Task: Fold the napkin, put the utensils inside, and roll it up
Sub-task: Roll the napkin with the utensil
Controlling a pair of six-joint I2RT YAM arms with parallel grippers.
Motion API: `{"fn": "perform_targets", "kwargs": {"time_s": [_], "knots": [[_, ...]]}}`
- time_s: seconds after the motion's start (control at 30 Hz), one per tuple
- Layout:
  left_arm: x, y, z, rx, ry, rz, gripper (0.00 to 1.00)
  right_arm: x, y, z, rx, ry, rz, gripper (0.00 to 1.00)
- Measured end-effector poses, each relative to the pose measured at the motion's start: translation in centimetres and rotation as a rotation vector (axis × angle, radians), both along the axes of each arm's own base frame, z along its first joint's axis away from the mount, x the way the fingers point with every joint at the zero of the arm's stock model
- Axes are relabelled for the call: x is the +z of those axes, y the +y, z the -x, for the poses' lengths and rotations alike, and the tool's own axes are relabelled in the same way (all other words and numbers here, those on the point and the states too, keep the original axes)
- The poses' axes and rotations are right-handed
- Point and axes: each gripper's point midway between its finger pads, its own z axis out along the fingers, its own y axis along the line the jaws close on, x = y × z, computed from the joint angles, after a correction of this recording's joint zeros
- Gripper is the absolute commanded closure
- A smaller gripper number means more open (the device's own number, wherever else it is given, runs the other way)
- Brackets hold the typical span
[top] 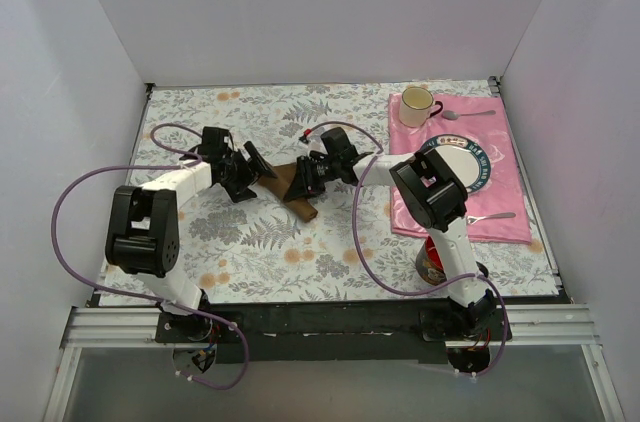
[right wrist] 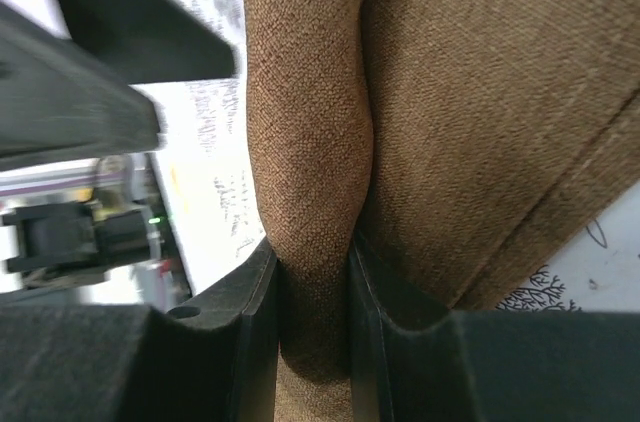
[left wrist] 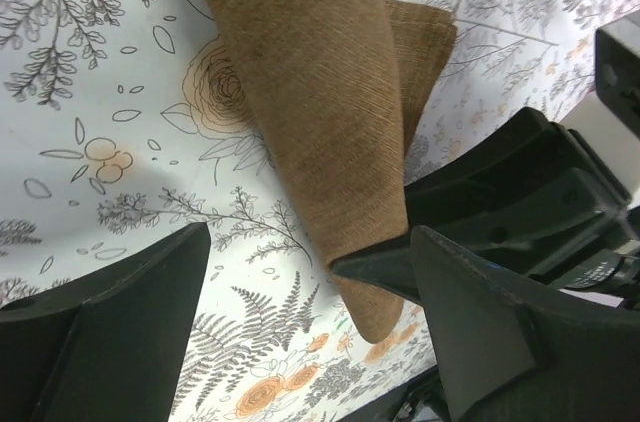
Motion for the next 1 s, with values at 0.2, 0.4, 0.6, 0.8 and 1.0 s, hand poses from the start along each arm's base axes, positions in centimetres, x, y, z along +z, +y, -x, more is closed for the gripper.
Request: {"fn": "perform_targets", "kwargs": {"time_s": [0.2,0.4,0.6,0.8,1.0], "knots": [[-1.2,-1.1,-0.1,-0.017,0.033,0.054,0.45,0.1,-0.1,0.5,0.007,0.087,-0.055,0.97],[0.9,-1.7,-1.3,-0.012,-0.053,0.096,0.56,0.0,-0.2,0.7,0.023,0.090,-0.050,0.88],[2.0,-2.0,-2.6,0.009,-0.115,0.125,0.62,0.0,-0.5,0.5,0.030,0.085,-0.048,0.82],[-1.1,-1.9,-3.6,0.031,-0.057,0.109,0.62,-0.1,-0.8,0.6,0.038,0.089,-0.035,0.74],[-1.7,-2.1,-4.3,0.028,-0.041,0.116,0.62,0.0,-1.3,0.0,0.056,0.047,0.043,0.56]]}}
